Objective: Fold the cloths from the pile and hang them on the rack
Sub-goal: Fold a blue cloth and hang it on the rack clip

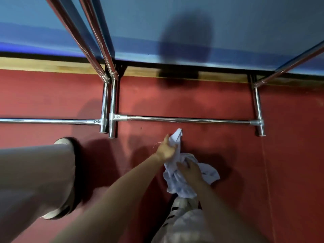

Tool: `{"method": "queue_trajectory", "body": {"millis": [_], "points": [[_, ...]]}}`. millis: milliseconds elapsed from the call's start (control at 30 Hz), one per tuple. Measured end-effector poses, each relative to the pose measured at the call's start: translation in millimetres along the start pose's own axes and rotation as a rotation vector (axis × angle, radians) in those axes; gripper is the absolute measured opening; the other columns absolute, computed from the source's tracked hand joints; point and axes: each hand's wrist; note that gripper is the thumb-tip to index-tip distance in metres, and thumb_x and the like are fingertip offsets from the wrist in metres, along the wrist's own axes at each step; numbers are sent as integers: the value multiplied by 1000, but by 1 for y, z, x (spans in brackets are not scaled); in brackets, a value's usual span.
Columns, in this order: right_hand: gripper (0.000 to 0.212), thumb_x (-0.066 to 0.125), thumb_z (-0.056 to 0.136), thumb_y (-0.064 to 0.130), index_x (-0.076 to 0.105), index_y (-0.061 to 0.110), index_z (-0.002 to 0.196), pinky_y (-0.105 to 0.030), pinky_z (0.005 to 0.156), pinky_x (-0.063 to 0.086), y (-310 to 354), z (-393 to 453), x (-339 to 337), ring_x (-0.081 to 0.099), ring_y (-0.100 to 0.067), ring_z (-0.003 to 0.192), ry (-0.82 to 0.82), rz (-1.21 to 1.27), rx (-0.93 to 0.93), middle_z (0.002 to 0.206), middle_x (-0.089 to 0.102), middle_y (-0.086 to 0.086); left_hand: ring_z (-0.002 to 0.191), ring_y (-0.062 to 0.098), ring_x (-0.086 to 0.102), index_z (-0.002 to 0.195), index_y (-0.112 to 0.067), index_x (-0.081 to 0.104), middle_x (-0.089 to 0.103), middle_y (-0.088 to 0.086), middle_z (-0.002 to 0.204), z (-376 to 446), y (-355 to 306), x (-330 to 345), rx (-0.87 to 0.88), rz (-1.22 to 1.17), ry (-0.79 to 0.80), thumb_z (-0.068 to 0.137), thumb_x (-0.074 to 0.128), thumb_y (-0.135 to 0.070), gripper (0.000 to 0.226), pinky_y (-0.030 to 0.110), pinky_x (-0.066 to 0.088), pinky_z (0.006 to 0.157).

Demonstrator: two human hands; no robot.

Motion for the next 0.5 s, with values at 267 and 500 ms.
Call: {"method": "queue_trajectory", "body": {"millis": [267,500], "points": [[19,59,91,38,63,18,91,-25,76,42,5,6,11,60,-24,95,128,-62,90,96,62,-4,104,27,63,111,-3,66,69,13,106,-7,-4,-3,2,132,11,98,46,-36,41,27,43,79],[29,55,94,27,53,7,73,-28,57,36,70,-41,-9,55,-28,70,-270,240,-69,64,55,-7,90,18,60,90,-15,62,66,6,95,-72,-32,-73,194,-322,-230,89,57,-41,27,28,46,80]]}}
Point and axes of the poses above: each hand's wrist, its own z-axis towards the middle knuckle, its own x-axis out of the palm, y = z × x
